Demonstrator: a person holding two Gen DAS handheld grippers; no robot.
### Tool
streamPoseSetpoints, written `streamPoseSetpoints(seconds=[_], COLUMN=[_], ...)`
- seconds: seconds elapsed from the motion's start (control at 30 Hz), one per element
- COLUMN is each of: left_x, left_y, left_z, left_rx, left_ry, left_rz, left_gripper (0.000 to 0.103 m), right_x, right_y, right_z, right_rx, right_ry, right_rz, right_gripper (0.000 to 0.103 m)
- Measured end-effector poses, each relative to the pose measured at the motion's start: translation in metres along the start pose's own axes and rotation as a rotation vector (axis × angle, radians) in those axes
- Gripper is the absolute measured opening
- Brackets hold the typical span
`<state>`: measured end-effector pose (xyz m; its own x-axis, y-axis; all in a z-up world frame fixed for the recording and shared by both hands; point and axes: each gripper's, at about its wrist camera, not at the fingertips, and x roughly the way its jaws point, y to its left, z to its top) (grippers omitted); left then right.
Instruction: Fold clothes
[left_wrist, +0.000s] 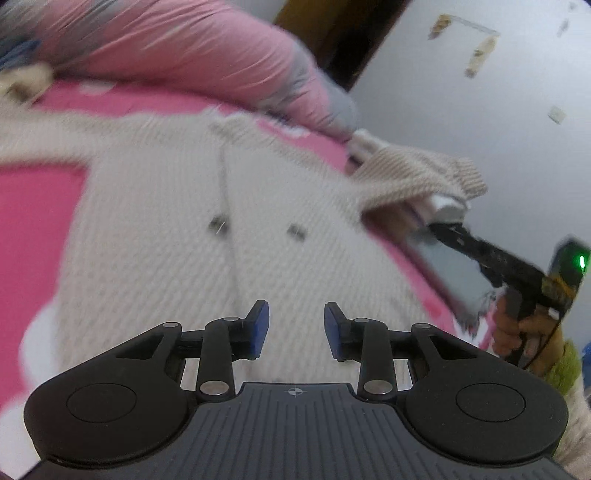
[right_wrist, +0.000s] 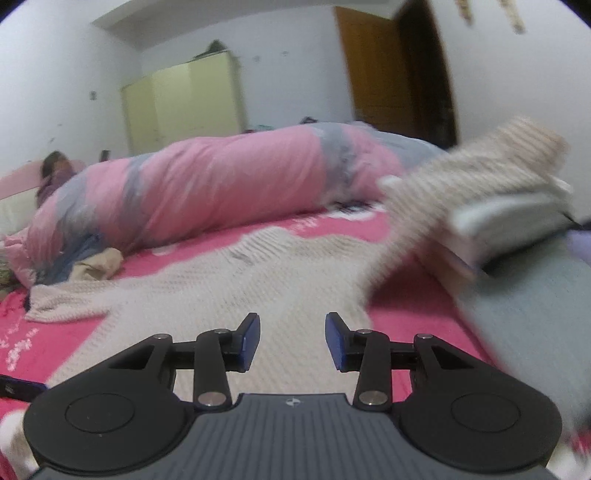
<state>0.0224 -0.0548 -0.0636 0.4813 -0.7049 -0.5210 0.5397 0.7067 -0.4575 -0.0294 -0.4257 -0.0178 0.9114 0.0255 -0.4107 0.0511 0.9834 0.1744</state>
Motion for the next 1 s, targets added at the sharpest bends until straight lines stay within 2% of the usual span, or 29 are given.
streamPoseSetpoints(seconds=[0.17, 0.27, 0.33, 0.5, 0.6, 0.67, 0.77, 0.8, 0.87, 0.93, 1.0], left_x=[0.066, 0.101, 0.110, 0.113, 0.113, 0.113, 0.112, 0.112, 0.112, 0.111, 0.111], left_y=[0.001, 0.014, 0.024, 0.042, 0.048, 0.048, 0.053, 0.054, 0.057, 0.058, 0.057], left_z=[0.019, 0.016, 0.009, -0.003, -0.005, -0.006, -0.007, -0.007, -0.006, -0.007, -0.008], left_rx=[0.060, 0.042, 0.024, -0.009, -0.024, -0.030, -0.044, -0.052, -0.067, -0.074, -0.071], left_ry=[-0.011, 0.039, 0.045, 0.004, -0.012, -0.016, -0.021, -0.022, -0.024, -0.026, -0.028], left_rz=[0.009, 0.022, 0.004, -0.064, -0.090, -0.098, -0.114, -0.120, -0.133, -0.137, -0.136], left_gripper=[0.032, 0.032, 0.032, 0.032, 0.032, 0.032, 0.032, 0.032, 0.032, 0.032, 0.032], right_x=[0.104, 0.187, 0.243, 0.353, 0.409, 0.416, 0.401, 0.392, 0.377, 0.376, 0.403], right_y=[0.017, 0.017, 0.008, -0.020, -0.048, -0.061, -0.059, -0.056, -0.046, -0.033, -0.024], right_z=[0.058, 0.082, 0.092, 0.093, 0.070, 0.065, 0.074, 0.077, 0.084, 0.087, 0.079], right_rx=[-0.017, -0.003, 0.027, 0.023, 0.006, 0.043, 0.067, 0.082, 0.105, 0.108, 0.117], right_ry=[0.080, 0.144, 0.190, 0.231, 0.302, 0.257, 0.196, 0.162, 0.123, 0.148, 0.233], right_rz=[0.028, -0.025, -0.067, -0.150, -0.285, -0.293, -0.295, -0.277, -0.187, -0.078, -0.060], right_gripper=[0.037, 0.019, 0.012, 0.009, 0.006, 0.005, 0.007, 0.007, 0.007, 0.008, 0.008])
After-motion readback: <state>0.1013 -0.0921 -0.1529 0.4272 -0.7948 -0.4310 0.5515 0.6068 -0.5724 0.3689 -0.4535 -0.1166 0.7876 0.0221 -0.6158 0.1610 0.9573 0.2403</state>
